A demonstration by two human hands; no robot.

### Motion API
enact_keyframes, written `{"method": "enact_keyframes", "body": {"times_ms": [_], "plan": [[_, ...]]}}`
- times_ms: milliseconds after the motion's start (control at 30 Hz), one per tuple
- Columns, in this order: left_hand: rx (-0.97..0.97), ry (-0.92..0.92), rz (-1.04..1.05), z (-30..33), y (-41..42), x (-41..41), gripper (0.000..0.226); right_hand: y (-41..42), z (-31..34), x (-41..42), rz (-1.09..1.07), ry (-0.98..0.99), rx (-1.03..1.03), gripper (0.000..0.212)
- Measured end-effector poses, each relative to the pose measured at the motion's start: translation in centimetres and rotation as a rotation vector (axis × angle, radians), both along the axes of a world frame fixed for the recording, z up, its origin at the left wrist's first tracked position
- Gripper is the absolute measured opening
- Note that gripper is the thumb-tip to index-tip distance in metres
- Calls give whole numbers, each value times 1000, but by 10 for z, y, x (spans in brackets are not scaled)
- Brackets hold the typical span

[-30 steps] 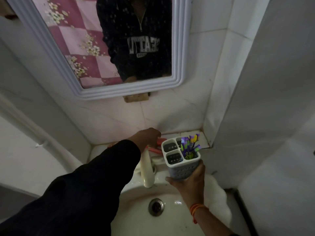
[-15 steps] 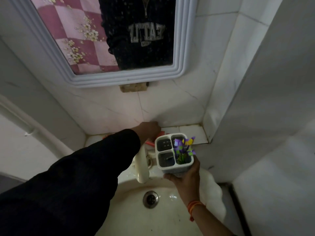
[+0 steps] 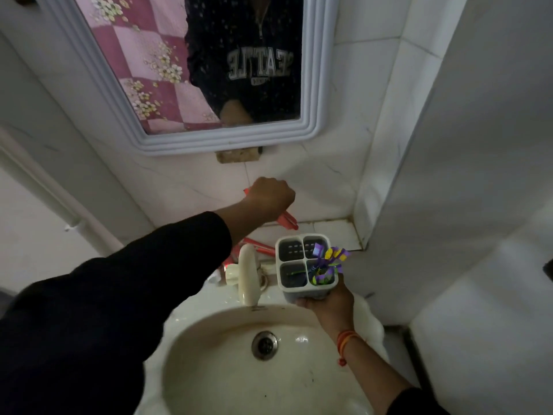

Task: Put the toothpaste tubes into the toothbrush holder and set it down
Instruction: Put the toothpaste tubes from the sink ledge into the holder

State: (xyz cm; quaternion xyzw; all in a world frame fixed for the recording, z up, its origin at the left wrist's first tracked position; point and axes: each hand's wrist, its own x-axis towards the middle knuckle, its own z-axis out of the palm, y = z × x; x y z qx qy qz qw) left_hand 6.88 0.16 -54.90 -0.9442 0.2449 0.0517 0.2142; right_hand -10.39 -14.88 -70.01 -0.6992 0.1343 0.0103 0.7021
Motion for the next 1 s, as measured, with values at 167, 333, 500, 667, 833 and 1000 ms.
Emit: {"method": "enact_keyframes", "body": {"times_ms": [167,333,500,667,833,1000], "plan": [[-78,-63,75,58,-13,-36,27,-4,16,-1,34,40,-77,67],[-187,-80,78,91,-31,-62,29,-3,11,1,49,70,-162,72],[-308,62,143,74,-52,-72,36,1,20,0,-11,88,23,67],[-556,177,221,35,-58,-70,25,1,14,9,-2,126,310,65],[-706,327,387,5,-53,-62,30,0,13,10,47,184,353,67],[-966,560,590,10,-32,-45,26,-8,2,13,-16,206,393,30]]}}
